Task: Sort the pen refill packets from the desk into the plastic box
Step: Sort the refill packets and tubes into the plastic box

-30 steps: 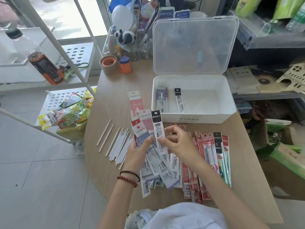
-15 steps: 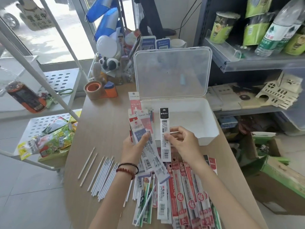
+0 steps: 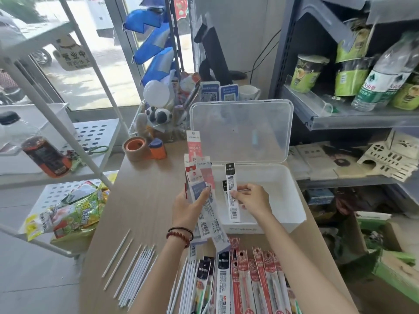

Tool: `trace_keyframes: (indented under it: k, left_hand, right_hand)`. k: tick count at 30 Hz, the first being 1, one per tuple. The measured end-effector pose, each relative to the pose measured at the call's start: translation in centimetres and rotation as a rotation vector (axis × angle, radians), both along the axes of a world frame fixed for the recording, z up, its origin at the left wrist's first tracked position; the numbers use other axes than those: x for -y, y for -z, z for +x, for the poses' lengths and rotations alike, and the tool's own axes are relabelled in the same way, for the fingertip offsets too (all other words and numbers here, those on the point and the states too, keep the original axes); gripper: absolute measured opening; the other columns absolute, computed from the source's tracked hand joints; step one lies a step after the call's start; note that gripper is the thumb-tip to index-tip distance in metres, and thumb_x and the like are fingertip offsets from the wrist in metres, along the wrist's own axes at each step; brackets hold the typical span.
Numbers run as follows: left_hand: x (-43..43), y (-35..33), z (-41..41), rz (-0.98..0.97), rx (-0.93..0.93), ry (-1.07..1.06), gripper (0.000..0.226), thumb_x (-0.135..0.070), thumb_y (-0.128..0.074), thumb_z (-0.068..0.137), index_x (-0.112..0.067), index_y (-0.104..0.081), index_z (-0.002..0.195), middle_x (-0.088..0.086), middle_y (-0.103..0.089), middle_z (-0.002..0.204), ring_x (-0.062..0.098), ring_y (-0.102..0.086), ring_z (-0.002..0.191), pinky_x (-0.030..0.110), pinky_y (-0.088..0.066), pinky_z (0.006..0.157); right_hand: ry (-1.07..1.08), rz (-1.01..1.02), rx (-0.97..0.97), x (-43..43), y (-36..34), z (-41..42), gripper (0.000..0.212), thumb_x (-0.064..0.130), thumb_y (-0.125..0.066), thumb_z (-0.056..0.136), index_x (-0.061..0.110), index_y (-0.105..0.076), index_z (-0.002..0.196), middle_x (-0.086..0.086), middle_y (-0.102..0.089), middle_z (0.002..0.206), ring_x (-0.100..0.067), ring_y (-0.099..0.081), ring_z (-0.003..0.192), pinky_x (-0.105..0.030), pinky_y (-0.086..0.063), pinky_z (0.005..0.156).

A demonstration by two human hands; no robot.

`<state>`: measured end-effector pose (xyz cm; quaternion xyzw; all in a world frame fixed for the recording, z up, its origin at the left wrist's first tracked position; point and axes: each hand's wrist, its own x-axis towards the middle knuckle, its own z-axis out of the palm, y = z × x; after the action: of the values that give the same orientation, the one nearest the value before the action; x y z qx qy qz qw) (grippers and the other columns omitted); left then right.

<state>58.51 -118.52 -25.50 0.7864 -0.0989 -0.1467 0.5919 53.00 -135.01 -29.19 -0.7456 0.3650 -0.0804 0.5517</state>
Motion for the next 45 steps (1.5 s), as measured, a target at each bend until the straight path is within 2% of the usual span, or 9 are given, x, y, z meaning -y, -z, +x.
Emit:
trace_keyframes:
  k: [5, 13, 18, 25, 30, 32, 36, 41, 45]
  left_hand:
    - [-0.1, 0.5, 0.2, -0.006, -0.018, 0.008, 0.024, -0.026, -0.067, 0.085, -0.01, -0.069, 0.101, -0.008, -0.058, 0.061, -0.008, -0.05, 0.038, 0.005, -0.034, 0.038]
    - [-0.2, 0.6, 0.4, -0.026, -0.062, -0.001, 0.02, -0.028, -0.066, 0.085, -0.014, -0.068, 0.099, -0.004, -0.064, 0.072, -0.007, -0.055, 0.043, 0.007, -0.038, 0.041]
    - [-0.1, 1.0, 0.6, -0.03, -0.081, 0.0, 0.014, -0.029, -0.067, 0.084, -0.02, -0.067, 0.094, -0.004, -0.069, 0.083, 0.002, -0.063, 0.066, 0.009, -0.046, 0.047]
    - [-0.3, 0.8, 0.6, -0.049, -0.138, -0.01, 0.011, -0.03, -0.067, 0.084, -0.021, -0.068, 0.091, -0.008, -0.067, 0.074, -0.003, -0.057, 0.052, 0.009, -0.043, 0.044]
    - [-0.4, 0.0, 0.8, -0.068, -0.172, 0.042, 0.015, -0.029, -0.067, 0.084, -0.023, -0.065, 0.097, -0.007, -0.068, 0.081, 0.001, -0.061, 0.062, 0.01, -0.045, 0.047]
    - [-0.3, -0.2, 0.9, -0.068, -0.178, 0.049, 0.018, -0.03, -0.068, 0.083, -0.021, -0.066, 0.099, -0.006, -0.069, 0.085, 0.004, -0.063, 0.069, 0.013, -0.046, 0.052]
    - [-0.1, 0.2, 0.8, -0.109, -0.202, 0.012, 0.027, -0.03, -0.071, 0.08, -0.016, -0.069, 0.102, 0.002, -0.072, 0.091, 0.015, -0.068, 0.078, 0.025, -0.054, 0.065]
    - [0.1, -0.4, 0.5, -0.109, -0.156, 0.018, 0.022, -0.033, -0.069, 0.082, -0.022, -0.067, 0.1, -0.006, -0.069, 0.087, 0.007, -0.064, 0.079, 0.021, -0.048, 0.063]
    - [0.1, -1.0, 0.6, -0.108, -0.126, 0.038, 0.019, -0.033, -0.068, 0.082, -0.018, -0.068, 0.094, -0.006, -0.068, 0.079, 0.004, -0.063, 0.065, 0.013, -0.046, 0.051]
  right_hand:
    - [-0.023, -0.111, -0.105, -0.3, 1.2, 0.0, 0.018, 0.018, -0.078, 0.08, 0.015, -0.064, 0.091, -0.004, -0.072, 0.09, -0.015, -0.069, 0.081, -0.034, -0.058, 0.082]
    - [0.004, -0.256, -0.236, -0.9, 1.1, -0.6, 0.019, 0.024, -0.077, 0.082, 0.014, -0.065, 0.093, -0.001, -0.069, 0.091, -0.02, -0.067, 0.083, -0.034, -0.055, 0.075]
    - [-0.012, -0.333, -0.31, -1.4, 0.5, -0.9, 0.017, 0.026, -0.074, 0.084, 0.011, -0.066, 0.087, -0.005, -0.071, 0.088, -0.021, -0.066, 0.075, -0.028, -0.049, 0.064]
    - [-0.006, -0.311, -0.345, -1.5, 0.2, -0.9, 0.032, 0.024, -0.074, 0.086, -0.001, -0.068, 0.104, -0.014, -0.07, 0.102, -0.027, -0.069, 0.09, -0.035, -0.053, 0.073]
    - [-0.009, -0.234, -0.129, -0.9, 0.1, -0.6, 0.036, 0.025, -0.075, 0.083, 0.008, -0.062, 0.112, -0.007, -0.066, 0.107, -0.018, -0.063, 0.094, -0.025, -0.051, 0.078]
    - [-0.092, -0.177, 0.017, -0.9, -0.6, -0.6, 0.03, 0.028, -0.074, 0.084, 0.013, -0.063, 0.108, 0.002, -0.066, 0.102, -0.012, -0.063, 0.091, -0.014, -0.048, 0.071]
    - [-0.295, -0.077, 0.174, -1.9, -2.7, -1.6, 0.03, 0.045, -0.072, 0.082, 0.023, -0.065, 0.102, 0.008, -0.071, 0.092, -0.005, -0.069, 0.077, -0.013, -0.049, 0.065]
    - [-0.471, -0.122, 0.134, -3.1, -3.8, -2.3, 0.063, 0.055, -0.082, 0.062, 0.028, -0.059, 0.114, 0.01, -0.066, 0.092, -0.005, -0.063, 0.078, -0.015, -0.049, 0.064]
    - [-0.413, -0.148, 0.136, -3.2, -3.9, -2.3, 0.063, 0.048, -0.086, 0.063, 0.026, -0.059, 0.115, 0.01, -0.066, 0.091, -0.003, -0.063, 0.079, -0.012, -0.048, 0.064]
